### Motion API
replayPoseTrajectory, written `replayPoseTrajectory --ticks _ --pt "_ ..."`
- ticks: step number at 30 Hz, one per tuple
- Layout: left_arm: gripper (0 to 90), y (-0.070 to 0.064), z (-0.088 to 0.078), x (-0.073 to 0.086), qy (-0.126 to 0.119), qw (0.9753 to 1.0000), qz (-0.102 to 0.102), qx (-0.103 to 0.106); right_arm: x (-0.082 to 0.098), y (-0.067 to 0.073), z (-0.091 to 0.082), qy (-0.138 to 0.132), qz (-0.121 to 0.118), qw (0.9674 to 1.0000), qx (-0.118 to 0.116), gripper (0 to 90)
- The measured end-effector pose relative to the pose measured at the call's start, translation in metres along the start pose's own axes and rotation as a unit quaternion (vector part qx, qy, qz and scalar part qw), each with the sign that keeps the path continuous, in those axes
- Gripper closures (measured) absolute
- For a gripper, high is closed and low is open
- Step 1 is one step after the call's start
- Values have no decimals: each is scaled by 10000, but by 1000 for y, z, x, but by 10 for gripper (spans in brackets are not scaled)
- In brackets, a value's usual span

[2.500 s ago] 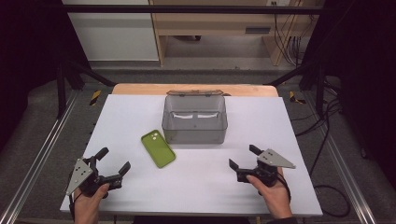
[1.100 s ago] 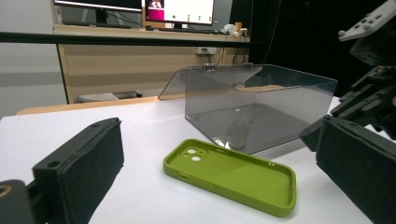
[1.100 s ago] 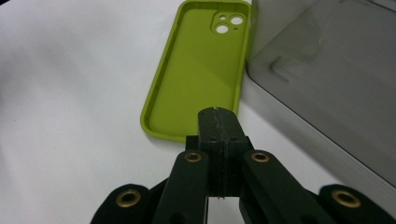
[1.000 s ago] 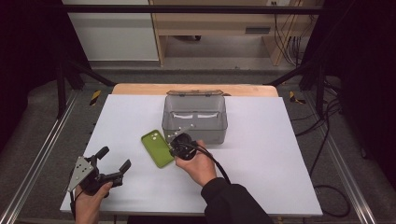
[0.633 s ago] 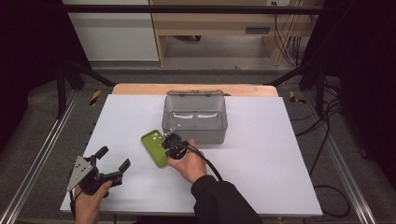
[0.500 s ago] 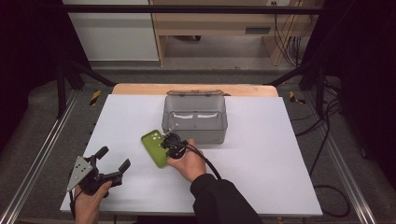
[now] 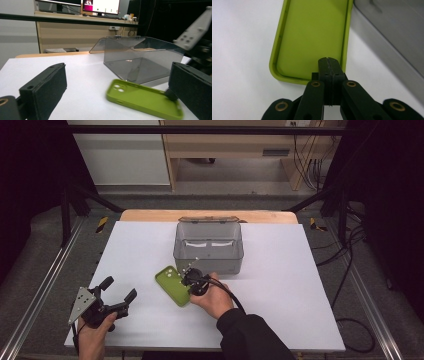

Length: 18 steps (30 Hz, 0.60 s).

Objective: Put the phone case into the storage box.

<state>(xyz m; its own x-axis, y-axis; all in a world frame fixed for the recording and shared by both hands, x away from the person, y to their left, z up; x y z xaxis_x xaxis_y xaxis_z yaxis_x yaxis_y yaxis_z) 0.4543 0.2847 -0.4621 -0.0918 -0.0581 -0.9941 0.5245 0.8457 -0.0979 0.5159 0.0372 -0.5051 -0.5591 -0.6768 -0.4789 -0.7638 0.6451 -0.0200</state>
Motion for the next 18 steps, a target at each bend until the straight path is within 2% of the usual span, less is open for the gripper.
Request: replayPoseTrajectory --ticks 9,18 --pt "14 -3 3 2 68 10000 20 60 54 -7 -28 -62 93 9998 -166 900" --pt "13 -6 3 3 130 9998 83 86 99 -17 -53 41 236 9995 -206 900"
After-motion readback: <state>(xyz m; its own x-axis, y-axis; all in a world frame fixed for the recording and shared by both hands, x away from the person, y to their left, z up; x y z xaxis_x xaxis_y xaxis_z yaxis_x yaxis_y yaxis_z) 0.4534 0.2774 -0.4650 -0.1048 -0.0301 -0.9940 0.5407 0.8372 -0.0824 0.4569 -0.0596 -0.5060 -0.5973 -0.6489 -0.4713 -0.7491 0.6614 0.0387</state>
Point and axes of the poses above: each handheld gripper's, and its own axes: z roughly forward along the jaws, x roughly out of its underside, y roughly to its left, the point moved 6 cm from there along z, roughly forward along the jaws, and after that the axes turned 2 degrees about x, right-handed, at the moved point
